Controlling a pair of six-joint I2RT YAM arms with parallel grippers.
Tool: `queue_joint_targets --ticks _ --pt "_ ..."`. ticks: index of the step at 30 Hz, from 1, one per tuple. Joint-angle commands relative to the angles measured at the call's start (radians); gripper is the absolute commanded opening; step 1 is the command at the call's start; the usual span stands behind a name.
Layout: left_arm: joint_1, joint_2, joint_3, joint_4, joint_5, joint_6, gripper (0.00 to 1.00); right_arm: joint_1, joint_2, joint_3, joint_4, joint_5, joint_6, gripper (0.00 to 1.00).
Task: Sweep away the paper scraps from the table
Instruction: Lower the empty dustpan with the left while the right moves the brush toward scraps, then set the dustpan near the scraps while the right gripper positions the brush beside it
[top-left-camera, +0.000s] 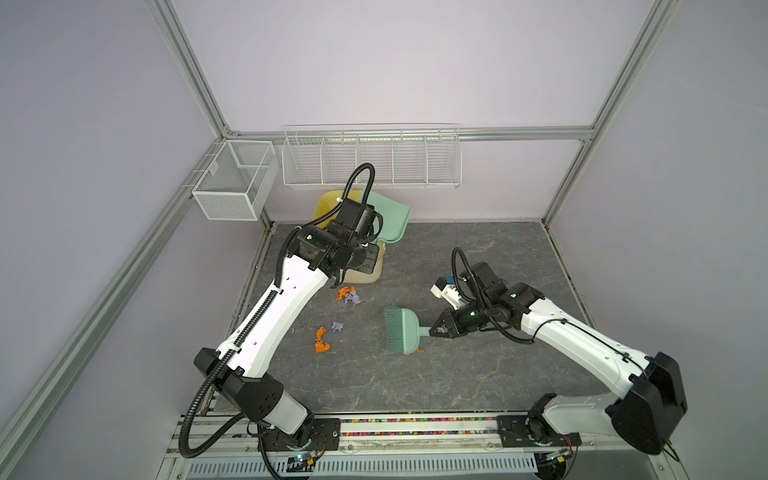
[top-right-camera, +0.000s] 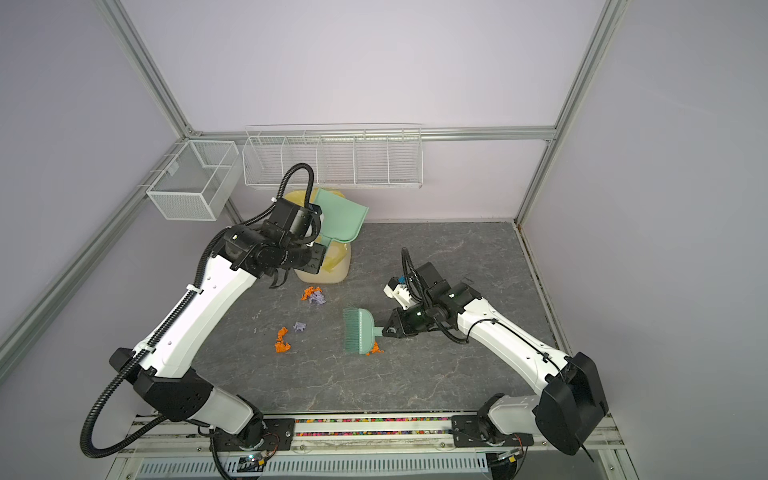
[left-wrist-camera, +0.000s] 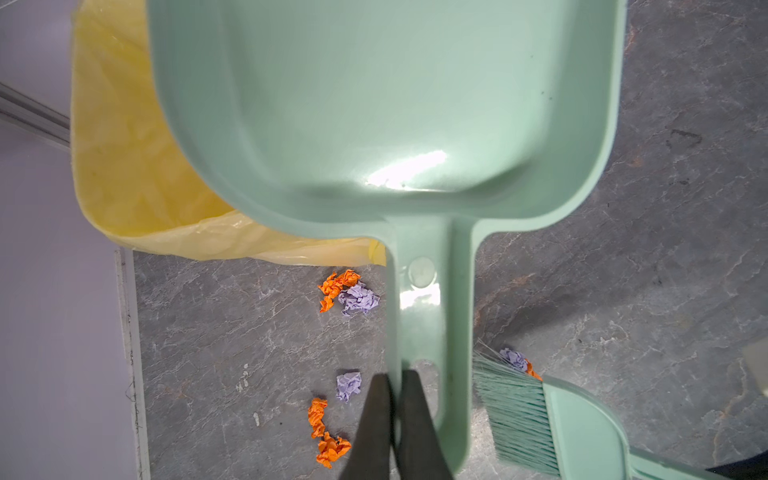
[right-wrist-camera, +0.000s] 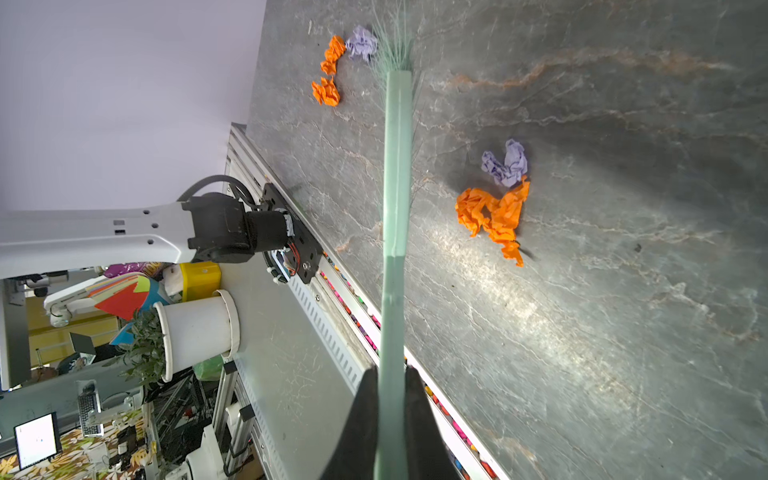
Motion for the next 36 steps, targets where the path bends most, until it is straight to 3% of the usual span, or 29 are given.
queue_joint_targets --ticks 1,15,22,28,36 --pt "-0.01 -0.011 0.006 0.003 0.011 -0.017 0.0 0.013 0.019 0.026 -0.042 0.029 -0.015 0.07" --pt "-0.02 -0.032 0.008 -0.005 -0.003 -0.015 0.0 0.007 0.145 0.061 -0.149 0.189 -0.057 0.07" --pt "-0.034 -0.044 0.022 -0.005 0.036 -0.017 0.0 -0.088 0.195 0.082 -0.221 0.242 -0.117 0.07" --pt "-0.072 -0.051 -0.008 0.015 0.049 -0.024 0.0 -0.176 0.167 0.095 -0.295 0.259 -0.166 0.07" --pt "-0.141 -0.038 -0.057 0.104 0.103 -0.049 0.0 -0.191 0.06 0.142 -0.368 0.292 -0.143 0.07"
